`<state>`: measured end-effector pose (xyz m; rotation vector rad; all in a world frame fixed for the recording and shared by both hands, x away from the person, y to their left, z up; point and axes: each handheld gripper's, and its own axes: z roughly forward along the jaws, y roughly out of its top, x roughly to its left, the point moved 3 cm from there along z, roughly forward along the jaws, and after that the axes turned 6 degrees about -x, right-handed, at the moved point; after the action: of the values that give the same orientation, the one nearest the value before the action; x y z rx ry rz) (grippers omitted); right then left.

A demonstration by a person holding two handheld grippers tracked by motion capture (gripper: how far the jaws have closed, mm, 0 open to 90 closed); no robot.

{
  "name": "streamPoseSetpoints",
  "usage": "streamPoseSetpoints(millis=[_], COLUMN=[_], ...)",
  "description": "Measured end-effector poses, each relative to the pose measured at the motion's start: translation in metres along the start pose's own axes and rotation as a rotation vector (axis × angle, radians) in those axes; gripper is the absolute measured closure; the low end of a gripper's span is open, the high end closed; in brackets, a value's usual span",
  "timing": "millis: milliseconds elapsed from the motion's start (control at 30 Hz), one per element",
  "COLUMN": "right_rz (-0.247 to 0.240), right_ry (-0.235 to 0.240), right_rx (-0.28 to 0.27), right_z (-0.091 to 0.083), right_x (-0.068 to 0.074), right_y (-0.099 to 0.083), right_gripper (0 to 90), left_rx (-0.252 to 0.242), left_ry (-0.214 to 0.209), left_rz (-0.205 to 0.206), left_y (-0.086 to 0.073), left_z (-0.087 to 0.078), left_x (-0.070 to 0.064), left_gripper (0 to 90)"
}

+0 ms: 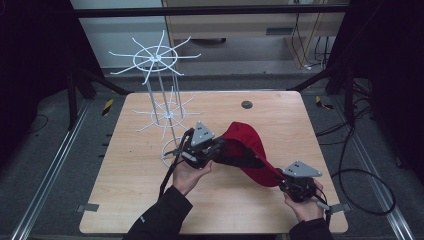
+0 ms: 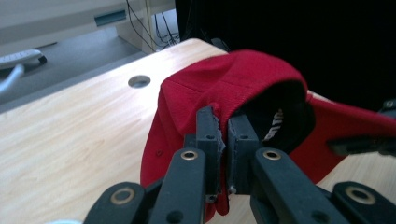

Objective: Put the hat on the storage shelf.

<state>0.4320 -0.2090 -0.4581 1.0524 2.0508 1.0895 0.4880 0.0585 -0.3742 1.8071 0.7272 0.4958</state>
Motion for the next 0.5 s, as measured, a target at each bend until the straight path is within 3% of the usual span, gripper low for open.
streamPoseSetpoints(millis=[100,300,500], right_rz=[0.048,0.081,0.107], right_ry=[0.064,0.137,0.178], right_rx=[-0.031,-0.093,-0.159], right_z=[-0.002,-0.011,-0.02], right_x=[0.003,0.013,0.018], right_y=[0.003,0.012,0.025], right_gripper=[71.0,58.2,62.4], left_rx=[0.01,0.024,0.039], left_ry=[0.0,-0.004,-0.002], left_rz=[-0.003,0.005,0.018], left_y=[-0.005,-0.014,-0.023], left_z=[-0.004,-0.01,-0.014], left_x=[0.003,0.003,0.002], left_gripper=[85.3,85.3,85.3])
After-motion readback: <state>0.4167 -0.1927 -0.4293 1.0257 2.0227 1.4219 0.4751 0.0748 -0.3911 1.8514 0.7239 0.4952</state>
